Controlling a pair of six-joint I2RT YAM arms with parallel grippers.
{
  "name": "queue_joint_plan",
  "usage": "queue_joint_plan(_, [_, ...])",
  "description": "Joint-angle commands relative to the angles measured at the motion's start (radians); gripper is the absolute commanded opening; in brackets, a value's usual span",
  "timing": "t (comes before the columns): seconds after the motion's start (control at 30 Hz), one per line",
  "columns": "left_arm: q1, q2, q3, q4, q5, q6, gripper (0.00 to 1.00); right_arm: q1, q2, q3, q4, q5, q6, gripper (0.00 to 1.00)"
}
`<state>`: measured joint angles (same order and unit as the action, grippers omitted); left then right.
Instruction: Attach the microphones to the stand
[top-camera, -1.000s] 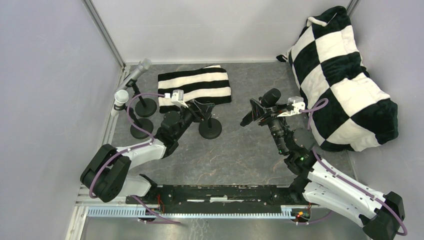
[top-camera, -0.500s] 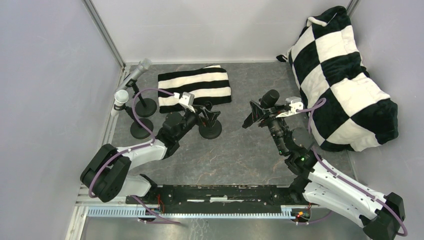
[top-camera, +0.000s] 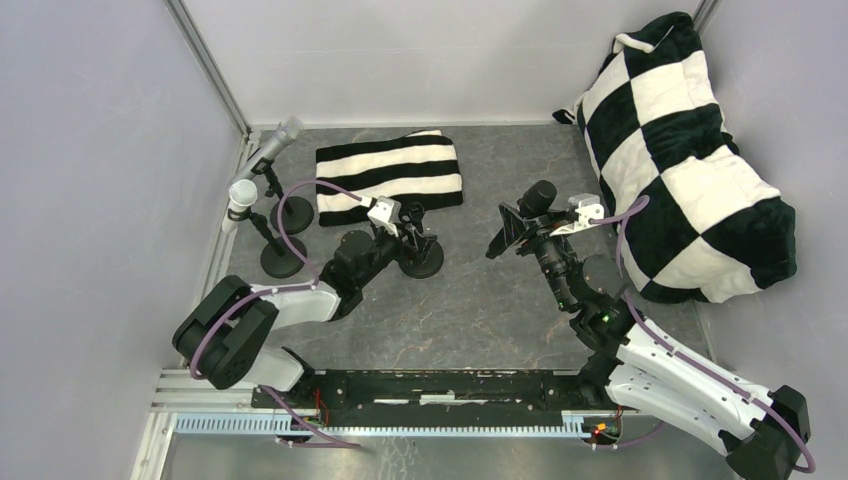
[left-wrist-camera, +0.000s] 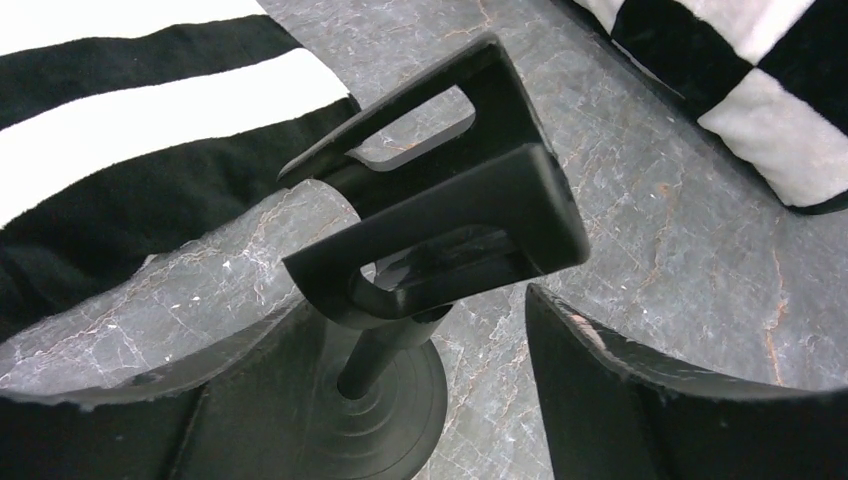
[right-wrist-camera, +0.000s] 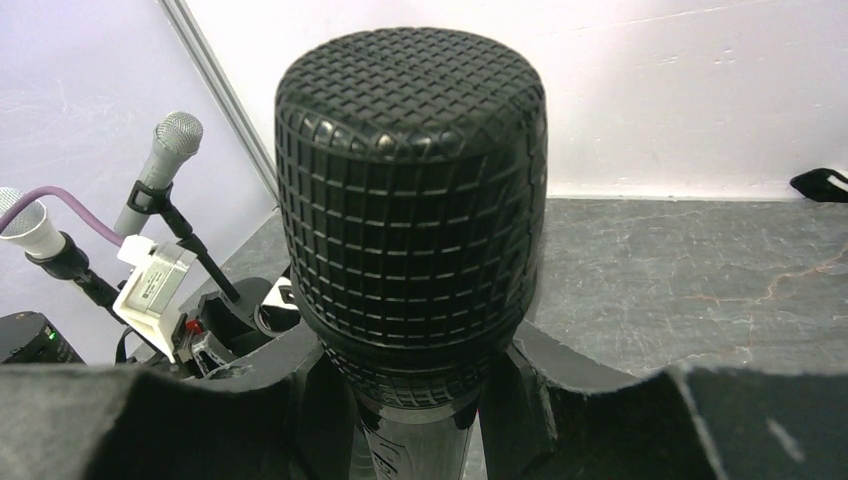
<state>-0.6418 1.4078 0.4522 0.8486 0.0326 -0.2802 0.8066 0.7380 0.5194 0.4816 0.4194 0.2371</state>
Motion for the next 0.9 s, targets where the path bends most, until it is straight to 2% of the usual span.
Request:
queue_joint_plan(0.0, [-0.004, 0.037, -0.002, 0.119, -0.008, 0.035, 0.73, -0.003, -0.014, 0.034, 0.016, -0.011, -0.015, 0.0])
queue_joint_plan(0.1, [-0.004, 0.06, -0.004, 0.168, 0.001, 0.011, 0.69, -0.003, -0.015, 0.036, 0.011, -0.013, -0.015, 0.0])
queue_joint_plan(0.33, [-0.006, 0.086, 0.004, 0.232, -0.004, -0.028, 0.68, -0.002, -0.012, 0.034, 0.012, -0.017, -0.014, 0.0])
queue_joint_plan(0.67, [-0.006, 0.114, 0.027, 0.237, -0.002, -0.036, 0.4, -0.004, -0.011, 0.028, 0.03, -0.021, -0.023, 0.0])
queue_joint_plan(0.73, [-0.006, 0.115, 0.032, 0.231, 0.009, -0.037, 0.31, -0.002, -0.017, 0.012, 0.066, -0.032, -0.045, 0.0])
queue_joint_plan(0.87, [-0.006, 0.109, 0.035, 0.221, 0.023, -0.039, 0.19, -0.004, -0.031, -0.053, 0.208, -0.059, -0.1, 0.0])
